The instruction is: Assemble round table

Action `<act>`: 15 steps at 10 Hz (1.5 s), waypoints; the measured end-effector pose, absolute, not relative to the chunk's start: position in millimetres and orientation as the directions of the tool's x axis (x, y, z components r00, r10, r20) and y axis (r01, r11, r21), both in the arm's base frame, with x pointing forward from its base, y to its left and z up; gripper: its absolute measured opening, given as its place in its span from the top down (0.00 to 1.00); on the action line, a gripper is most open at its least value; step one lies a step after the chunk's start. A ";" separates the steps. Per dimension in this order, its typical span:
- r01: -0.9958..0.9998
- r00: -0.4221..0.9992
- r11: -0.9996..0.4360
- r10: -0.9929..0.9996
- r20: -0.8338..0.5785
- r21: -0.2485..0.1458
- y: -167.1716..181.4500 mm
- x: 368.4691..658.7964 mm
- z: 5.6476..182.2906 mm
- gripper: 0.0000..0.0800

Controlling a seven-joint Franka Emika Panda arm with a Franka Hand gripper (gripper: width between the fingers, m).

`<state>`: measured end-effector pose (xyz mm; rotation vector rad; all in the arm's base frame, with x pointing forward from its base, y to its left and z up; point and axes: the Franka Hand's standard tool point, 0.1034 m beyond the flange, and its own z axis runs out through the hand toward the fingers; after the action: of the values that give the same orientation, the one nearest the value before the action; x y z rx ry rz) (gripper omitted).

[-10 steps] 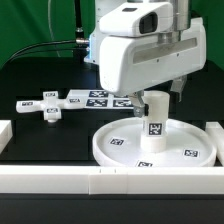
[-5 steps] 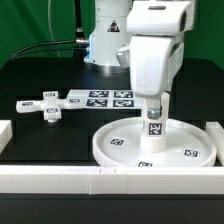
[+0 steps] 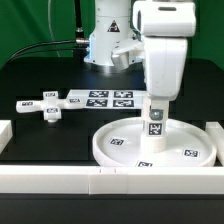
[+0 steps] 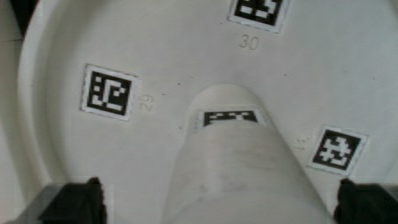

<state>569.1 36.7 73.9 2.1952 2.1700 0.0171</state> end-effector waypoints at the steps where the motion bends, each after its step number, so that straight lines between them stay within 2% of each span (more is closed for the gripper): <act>1: 0.999 -0.020 0.022 0.999 -0.039 0.047 37.7 569.0 73.9 0.19; 6: 0.999 0.015 -0.014 0.999 -0.037 0.046 48.1 567.3 73.3 0.19; 8: 0.999 0.018 -0.016 0.999 -0.038 0.045 45.1 567.4 73.3 0.49; 9: 0.999 0.021 -0.020 0.999 -0.040 0.034 42.4 565.3 72.1 0.49; 12: 0.999 0.034 -0.033 0.999 -0.040 0.033 40.1 565.1 72.0 0.49; 15: 0.993 0.117 -0.115 0.992 -0.037 0.037 40.0 565.2 72.0 0.49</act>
Offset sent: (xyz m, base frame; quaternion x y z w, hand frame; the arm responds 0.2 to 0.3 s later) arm -0.0050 0.0137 0.0012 0.0117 -0.0059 0.0314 0.9994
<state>565.2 40.0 72.0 2.3076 2.0540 -0.0050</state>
